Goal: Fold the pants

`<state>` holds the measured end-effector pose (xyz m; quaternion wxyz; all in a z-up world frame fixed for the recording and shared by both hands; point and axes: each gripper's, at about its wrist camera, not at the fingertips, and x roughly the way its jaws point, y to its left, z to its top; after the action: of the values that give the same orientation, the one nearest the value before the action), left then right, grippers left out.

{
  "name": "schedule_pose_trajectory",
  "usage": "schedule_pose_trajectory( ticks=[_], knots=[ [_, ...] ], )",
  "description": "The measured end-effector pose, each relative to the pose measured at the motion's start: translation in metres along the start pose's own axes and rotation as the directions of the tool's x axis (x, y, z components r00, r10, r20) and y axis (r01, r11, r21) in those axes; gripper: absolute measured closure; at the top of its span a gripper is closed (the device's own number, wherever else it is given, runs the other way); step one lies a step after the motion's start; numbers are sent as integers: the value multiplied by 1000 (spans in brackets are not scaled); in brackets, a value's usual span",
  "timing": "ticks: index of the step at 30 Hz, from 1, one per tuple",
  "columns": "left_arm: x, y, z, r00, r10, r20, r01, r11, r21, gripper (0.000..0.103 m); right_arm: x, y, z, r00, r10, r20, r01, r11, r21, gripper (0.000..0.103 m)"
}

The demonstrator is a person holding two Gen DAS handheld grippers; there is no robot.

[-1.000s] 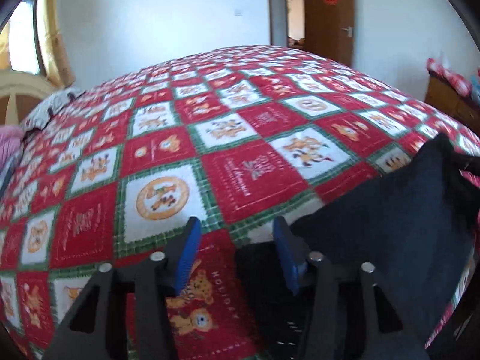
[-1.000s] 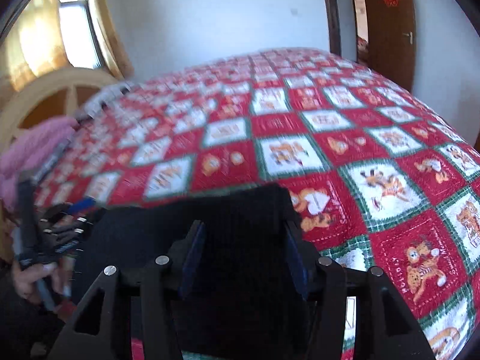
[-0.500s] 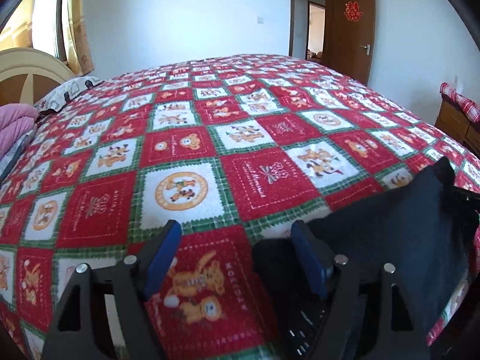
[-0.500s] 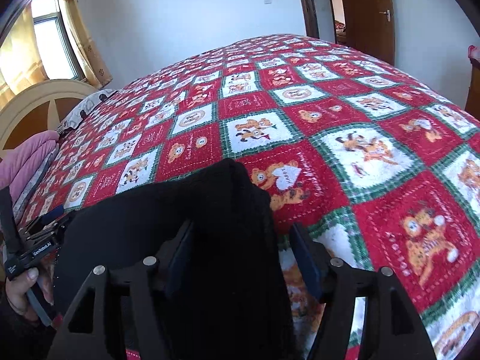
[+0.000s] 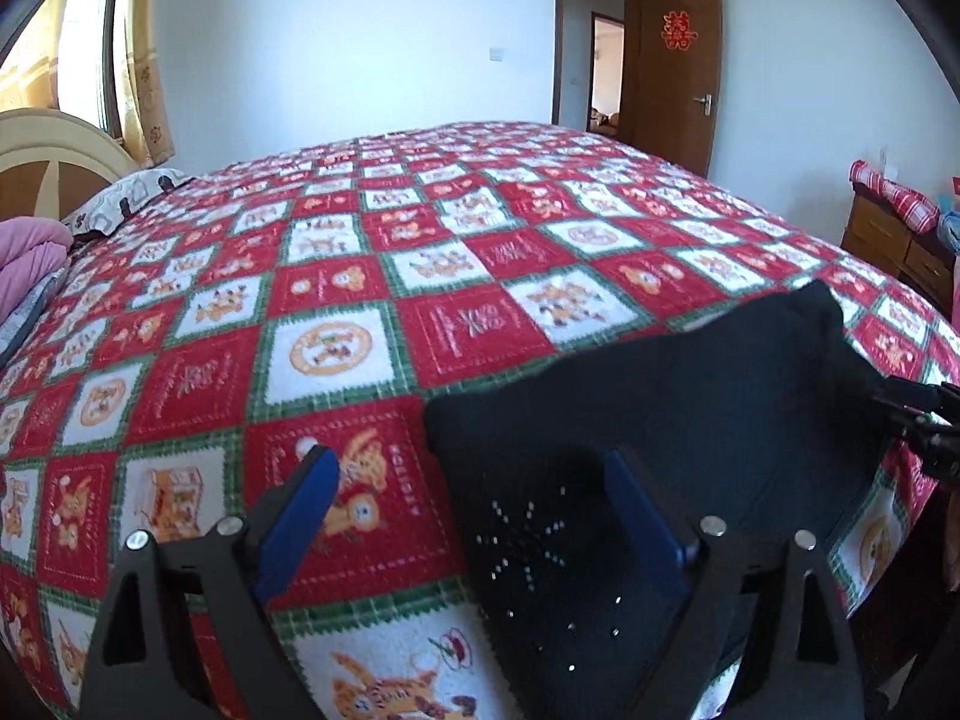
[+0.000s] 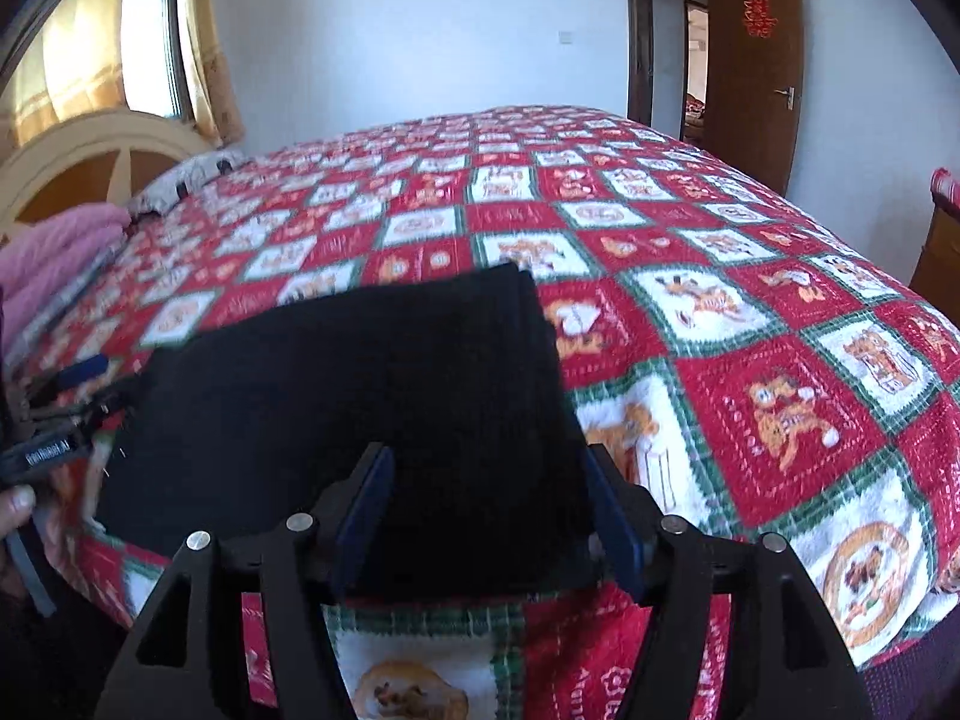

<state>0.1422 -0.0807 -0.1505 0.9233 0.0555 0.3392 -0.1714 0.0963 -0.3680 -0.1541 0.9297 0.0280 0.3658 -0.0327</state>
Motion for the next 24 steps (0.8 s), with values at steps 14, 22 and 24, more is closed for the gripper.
schedule_pose_trajectory(
  ticks=[14,22,24],
  knots=[
    [4,5,-20,997,-62,-47,59,996,-66,9,-11,-37,6,991,124,53,-130,980,148,32],
    [10,1,-21,989,-145,-33,141,984,-105,10,19,-46,20,982,190,18,-189,957,220,32],
    [11,-1,-20,988,-153,-24,150,983,-104,11,30,-46,18,979,204,-8,-197,954,225,32]
  ],
)
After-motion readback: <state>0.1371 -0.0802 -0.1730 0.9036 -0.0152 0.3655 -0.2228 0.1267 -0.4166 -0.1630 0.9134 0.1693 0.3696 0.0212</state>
